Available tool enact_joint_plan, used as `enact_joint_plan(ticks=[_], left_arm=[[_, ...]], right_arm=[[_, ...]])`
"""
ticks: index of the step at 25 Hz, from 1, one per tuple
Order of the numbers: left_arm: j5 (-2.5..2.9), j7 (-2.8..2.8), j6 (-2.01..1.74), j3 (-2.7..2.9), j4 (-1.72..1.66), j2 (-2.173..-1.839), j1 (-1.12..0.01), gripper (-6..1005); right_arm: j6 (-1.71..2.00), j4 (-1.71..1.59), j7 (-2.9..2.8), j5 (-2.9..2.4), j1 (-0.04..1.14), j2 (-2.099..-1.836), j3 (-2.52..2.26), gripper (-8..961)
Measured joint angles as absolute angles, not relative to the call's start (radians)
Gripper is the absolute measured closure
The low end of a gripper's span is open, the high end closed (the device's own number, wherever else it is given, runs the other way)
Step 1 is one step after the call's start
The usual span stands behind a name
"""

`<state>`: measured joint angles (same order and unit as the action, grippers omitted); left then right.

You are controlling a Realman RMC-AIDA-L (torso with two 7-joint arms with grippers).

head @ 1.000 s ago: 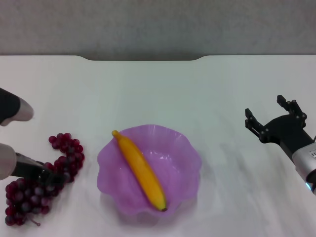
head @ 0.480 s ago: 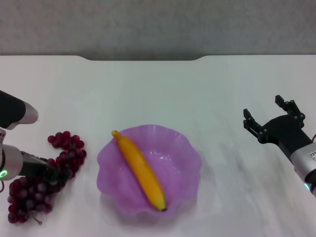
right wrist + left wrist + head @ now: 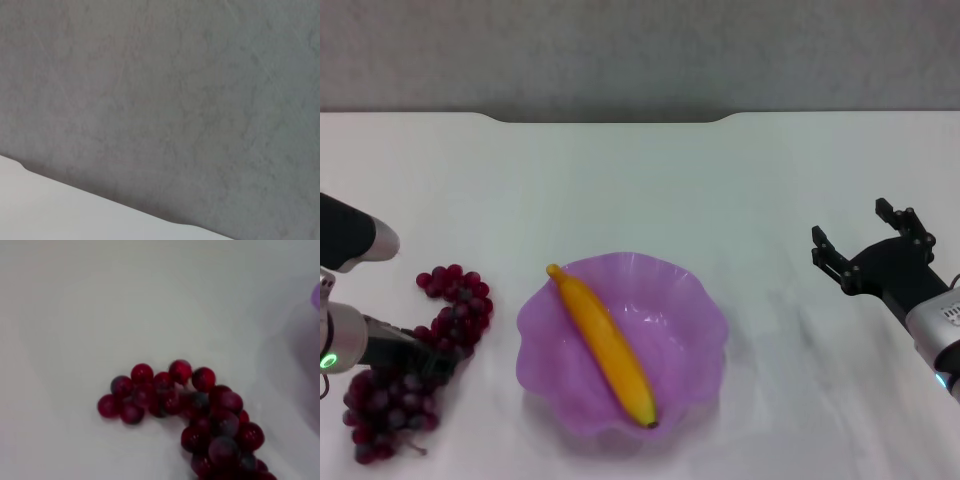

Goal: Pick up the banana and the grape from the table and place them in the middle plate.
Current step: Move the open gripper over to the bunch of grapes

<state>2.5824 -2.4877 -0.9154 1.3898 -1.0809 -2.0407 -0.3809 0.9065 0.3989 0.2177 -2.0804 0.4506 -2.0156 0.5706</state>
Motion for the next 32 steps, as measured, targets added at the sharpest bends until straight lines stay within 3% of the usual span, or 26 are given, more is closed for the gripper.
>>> enact_joint_plan(ticks=[32], left_arm=[[2.544, -2.490, -0.865, 1.328, -1.047, -2.038, -0.372, 519]], right_arm=[[0.911, 0.397, 0.217, -2.080, 0.443, -2.016, 0.581, 64]])
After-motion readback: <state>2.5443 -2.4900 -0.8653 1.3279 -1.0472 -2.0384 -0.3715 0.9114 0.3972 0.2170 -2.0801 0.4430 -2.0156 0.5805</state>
